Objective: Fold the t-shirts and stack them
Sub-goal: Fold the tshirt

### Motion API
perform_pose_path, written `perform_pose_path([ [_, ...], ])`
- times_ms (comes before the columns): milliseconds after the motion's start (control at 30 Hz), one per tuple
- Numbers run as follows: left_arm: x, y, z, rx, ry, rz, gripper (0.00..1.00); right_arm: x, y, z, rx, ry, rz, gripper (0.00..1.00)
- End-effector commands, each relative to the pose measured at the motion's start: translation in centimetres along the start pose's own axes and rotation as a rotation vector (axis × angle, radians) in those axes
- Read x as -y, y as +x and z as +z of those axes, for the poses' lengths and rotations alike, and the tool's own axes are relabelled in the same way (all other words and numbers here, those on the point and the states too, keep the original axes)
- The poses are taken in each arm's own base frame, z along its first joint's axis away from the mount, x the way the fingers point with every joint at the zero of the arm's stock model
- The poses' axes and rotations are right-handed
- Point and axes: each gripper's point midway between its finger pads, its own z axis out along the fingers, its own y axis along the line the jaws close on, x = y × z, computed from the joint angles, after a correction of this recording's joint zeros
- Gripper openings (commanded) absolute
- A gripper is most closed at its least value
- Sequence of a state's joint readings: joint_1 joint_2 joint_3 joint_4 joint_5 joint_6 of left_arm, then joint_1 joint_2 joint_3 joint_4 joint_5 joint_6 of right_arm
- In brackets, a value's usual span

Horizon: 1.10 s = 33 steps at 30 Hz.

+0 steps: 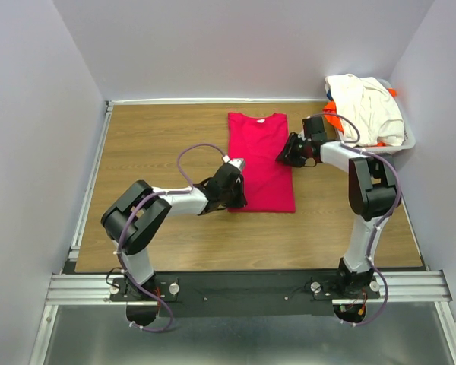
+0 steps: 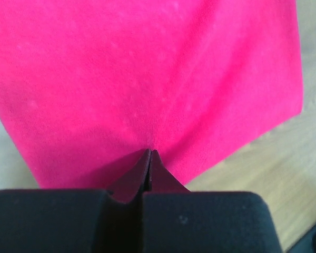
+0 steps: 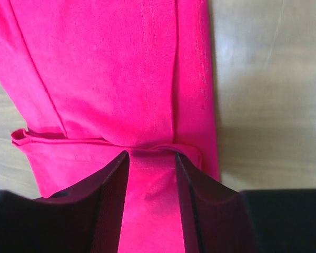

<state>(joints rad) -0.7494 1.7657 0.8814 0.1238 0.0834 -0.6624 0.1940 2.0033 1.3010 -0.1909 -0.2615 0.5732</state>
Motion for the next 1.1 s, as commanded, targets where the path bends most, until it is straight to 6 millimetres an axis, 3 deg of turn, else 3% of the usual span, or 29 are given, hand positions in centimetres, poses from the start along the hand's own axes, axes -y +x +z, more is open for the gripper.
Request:
perform_pose_path([
  [0,-0.2,4.5,-1.5,-0.11,-0.017,-0.015,0.0,0.0,1.7,-1.7,0.003,0.048,-0.059,0.5],
  [100,0.2,5.4,-2.1,-0.124,0.006,-0.03,0.0,-0.7,2.1,-2.6,0.012,0.035,-0.081,0.52],
  [267,1.4,5.0,-3.8,-0.094,0.035,-0.039,0.0,-1.5,3.5,-3.9,0.008,0.024,-0.109,0.52],
  [333,2.0,3.4,-4.7,-0.05,0.032,-0.041,0.0,-2.0,3.0,-4.9,0.04,0.022,-0.113,0.53],
  [400,2.8,-0.1,-5.5,0.041,0.03,-0.045,0.0,-1.9,2.7,-5.5,0.063,0.034,-0.109,0.54],
  [433,2.2,-0.8,-5.8,0.046,0.0,-0.054,0.0,-2.1,2.4,-6.0,0.079,0.033,-0.107,0.53],
  [467,2.4,-3.0,-6.1,0.096,-0.003,-0.058,0.01,-2.0,2.5,-6.2,0.082,0.036,-0.093,0.52],
  [500,2.3,-4.1,-6.2,0.113,-0.008,-0.068,0.01,-2.1,2.5,-6.5,0.085,0.032,-0.086,0.52],
  [533,0.9,-5.6,-6.1,0.135,-0.036,-0.096,0.01,-2.4,2.7,-6.7,0.088,0.027,-0.087,0.52],
  [600,0.8,-8.3,-6.0,0.178,-0.037,-0.103,0.01,-2.3,3.1,-7.0,0.092,0.037,-0.085,0.49],
  [667,-0.6,-9.2,-4.7,0.166,-0.075,-0.112,0.0,-2.0,3.4,-6.8,0.089,0.048,-0.086,0.45],
  [700,-0.7,-10.9,-4.5,0.205,-0.102,-0.111,0.0,-1.9,3.4,-6.7,0.088,0.052,-0.087,0.43],
  [733,-1.4,-10.5,-3.3,0.179,-0.124,-0.108,0.0,-1.9,3.3,-6.6,0.087,0.055,-0.088,0.41],
  [767,-1.5,-11.4,-2.9,0.19,-0.127,-0.11,0.0,-1.9,3.3,-6.5,0.086,0.056,-0.088,0.38],
  [967,-4.6,-11.4,1.2,0.153,-0.213,-0.109,0.0,-0.4,1.9,-4.7,0.114,0.145,-0.1,0.32],
  [1067,-6.1,-11.5,2.0,0.149,-0.243,-0.134,0.0,-0.1,1.7,-3.8,0.105,0.163,-0.103,0.32],
])
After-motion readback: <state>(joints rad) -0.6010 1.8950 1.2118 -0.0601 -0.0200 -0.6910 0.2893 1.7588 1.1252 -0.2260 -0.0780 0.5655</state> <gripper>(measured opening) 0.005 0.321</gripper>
